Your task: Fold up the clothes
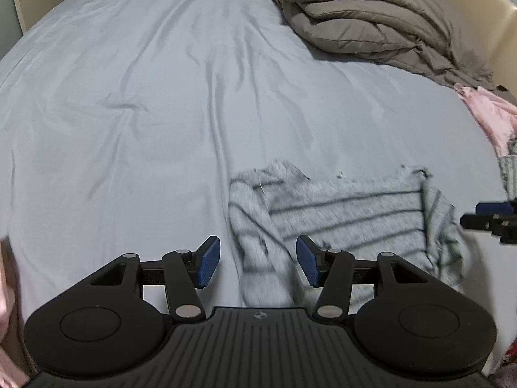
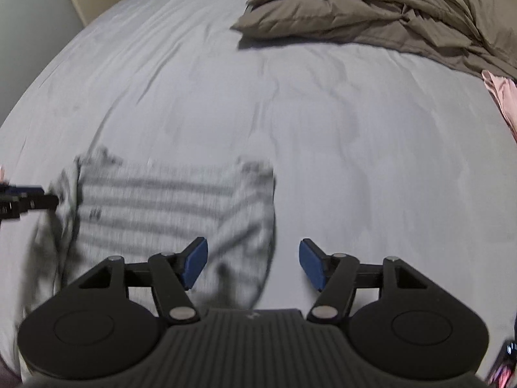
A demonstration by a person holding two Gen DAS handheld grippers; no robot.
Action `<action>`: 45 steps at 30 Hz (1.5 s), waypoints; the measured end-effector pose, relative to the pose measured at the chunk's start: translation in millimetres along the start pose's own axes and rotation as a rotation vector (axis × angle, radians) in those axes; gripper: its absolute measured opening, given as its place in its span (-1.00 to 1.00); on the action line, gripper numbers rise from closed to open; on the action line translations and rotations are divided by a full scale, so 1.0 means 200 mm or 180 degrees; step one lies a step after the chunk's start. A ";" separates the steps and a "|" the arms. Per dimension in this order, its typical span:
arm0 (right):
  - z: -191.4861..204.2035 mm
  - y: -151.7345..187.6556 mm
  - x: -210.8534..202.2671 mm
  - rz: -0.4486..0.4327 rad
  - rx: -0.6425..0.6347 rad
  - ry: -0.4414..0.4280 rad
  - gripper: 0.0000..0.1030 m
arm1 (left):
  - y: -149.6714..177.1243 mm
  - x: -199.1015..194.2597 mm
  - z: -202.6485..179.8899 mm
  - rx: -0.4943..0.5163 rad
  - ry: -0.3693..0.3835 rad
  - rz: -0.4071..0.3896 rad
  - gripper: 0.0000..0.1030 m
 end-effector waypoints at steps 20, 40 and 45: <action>0.10 -0.08 0.30 -0.0124 -0.0730 0.0763 -0.88 | -0.11 0.22 0.04 -0.0070 -0.0312 0.0228 -0.91; -0.06 -0.19 0.29 -0.0153 0.0003 0.0042 -0.02 | -0.22 0.18 0.10 -0.0033 0.0073 -0.0181 -0.03; -0.05 -0.14 0.39 0.0061 0.0075 -0.0023 -0.02 | -0.17 0.26 0.08 0.0048 0.0065 0.0054 -0.09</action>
Point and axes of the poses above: each gripper's, at about its wrist camera, not at the fingertips, and x roughly the way its jaws point, z to its left, y to its underside, the point moved 3 cm from there along x, roughly the way its jaws point, and after that the axes turned 15 degrees about x, right-handed, at the moved point
